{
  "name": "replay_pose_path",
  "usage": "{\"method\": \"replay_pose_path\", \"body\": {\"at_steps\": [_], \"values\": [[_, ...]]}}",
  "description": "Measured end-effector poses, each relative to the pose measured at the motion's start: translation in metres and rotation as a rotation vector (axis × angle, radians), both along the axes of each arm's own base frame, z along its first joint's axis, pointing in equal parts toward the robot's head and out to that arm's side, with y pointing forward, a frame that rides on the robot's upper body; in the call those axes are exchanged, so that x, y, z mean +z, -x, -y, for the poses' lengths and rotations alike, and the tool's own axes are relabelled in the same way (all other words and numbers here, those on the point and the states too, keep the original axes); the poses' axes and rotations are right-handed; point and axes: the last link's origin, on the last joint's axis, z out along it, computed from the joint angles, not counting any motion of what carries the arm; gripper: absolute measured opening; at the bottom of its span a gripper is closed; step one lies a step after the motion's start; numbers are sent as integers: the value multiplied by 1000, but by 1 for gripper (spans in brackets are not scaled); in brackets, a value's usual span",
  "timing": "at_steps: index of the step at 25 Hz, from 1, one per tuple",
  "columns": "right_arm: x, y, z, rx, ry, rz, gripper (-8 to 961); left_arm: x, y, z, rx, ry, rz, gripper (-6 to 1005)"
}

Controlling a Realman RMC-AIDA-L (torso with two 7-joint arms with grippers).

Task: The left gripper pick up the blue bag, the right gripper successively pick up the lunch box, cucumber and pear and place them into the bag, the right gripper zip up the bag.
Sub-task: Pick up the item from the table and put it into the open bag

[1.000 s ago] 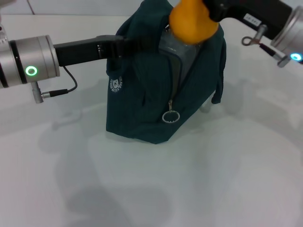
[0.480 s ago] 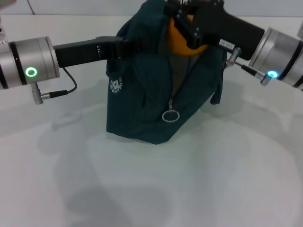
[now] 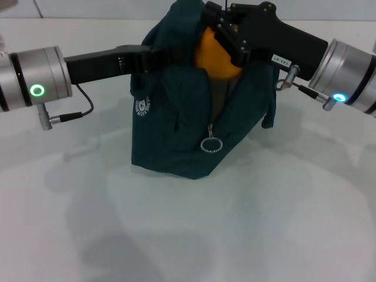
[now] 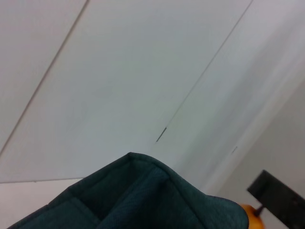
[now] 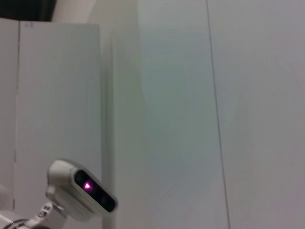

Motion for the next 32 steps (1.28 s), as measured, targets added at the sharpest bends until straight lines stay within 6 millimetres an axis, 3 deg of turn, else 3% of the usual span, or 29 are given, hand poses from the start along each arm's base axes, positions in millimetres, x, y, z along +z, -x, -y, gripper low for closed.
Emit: {"method": "replay_pose_path", "body": {"at_steps": [32], "values": [[-5, -9, 9, -1, 39, 7, 65, 1, 2, 0, 7, -7, 1, 68]]}}
